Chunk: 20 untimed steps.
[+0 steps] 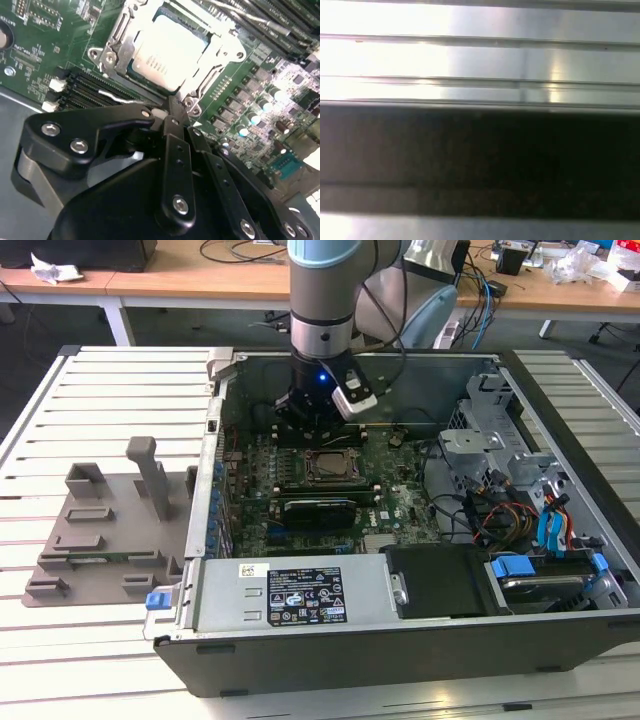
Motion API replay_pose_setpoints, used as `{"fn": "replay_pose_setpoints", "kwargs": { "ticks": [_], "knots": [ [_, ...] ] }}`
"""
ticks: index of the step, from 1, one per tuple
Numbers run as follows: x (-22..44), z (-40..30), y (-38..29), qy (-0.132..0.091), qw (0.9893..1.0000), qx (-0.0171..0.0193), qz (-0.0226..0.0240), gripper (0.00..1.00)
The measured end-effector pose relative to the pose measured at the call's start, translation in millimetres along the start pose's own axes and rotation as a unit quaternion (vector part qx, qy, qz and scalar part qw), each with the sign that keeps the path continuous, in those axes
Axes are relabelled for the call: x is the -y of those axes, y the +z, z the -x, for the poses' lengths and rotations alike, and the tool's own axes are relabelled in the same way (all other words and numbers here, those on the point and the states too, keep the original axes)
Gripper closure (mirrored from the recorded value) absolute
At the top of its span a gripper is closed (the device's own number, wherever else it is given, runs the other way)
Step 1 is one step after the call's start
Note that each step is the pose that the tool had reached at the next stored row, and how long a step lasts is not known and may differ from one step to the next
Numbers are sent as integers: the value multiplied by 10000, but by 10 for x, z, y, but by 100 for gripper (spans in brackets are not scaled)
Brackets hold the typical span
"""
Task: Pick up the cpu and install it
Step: 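Install the first cpu locking lever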
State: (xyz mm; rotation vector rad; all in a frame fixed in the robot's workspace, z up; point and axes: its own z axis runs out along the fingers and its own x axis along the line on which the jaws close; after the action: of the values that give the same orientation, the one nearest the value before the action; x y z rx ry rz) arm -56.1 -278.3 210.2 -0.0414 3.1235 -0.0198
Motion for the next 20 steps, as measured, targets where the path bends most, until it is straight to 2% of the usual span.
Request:
{"fn": "replay_pose_setpoints", "kwargs": {
  "ticks": [1, 2, 12, 17, 20],
  "knots": [
    [-33, 2, 0, -8, 10000, 0, 0, 89],
    [-38, 10, -1, -16, 10000, -1, 0, 89],
    [-33, 293, 36, -28, 10000, -18, 1, 89],
    [-33, 361, 61, -28, 10000, -21, 1, 89],
    [-31, 369, 71, -27, 10000, -23, -1, 89]
  ]
}}
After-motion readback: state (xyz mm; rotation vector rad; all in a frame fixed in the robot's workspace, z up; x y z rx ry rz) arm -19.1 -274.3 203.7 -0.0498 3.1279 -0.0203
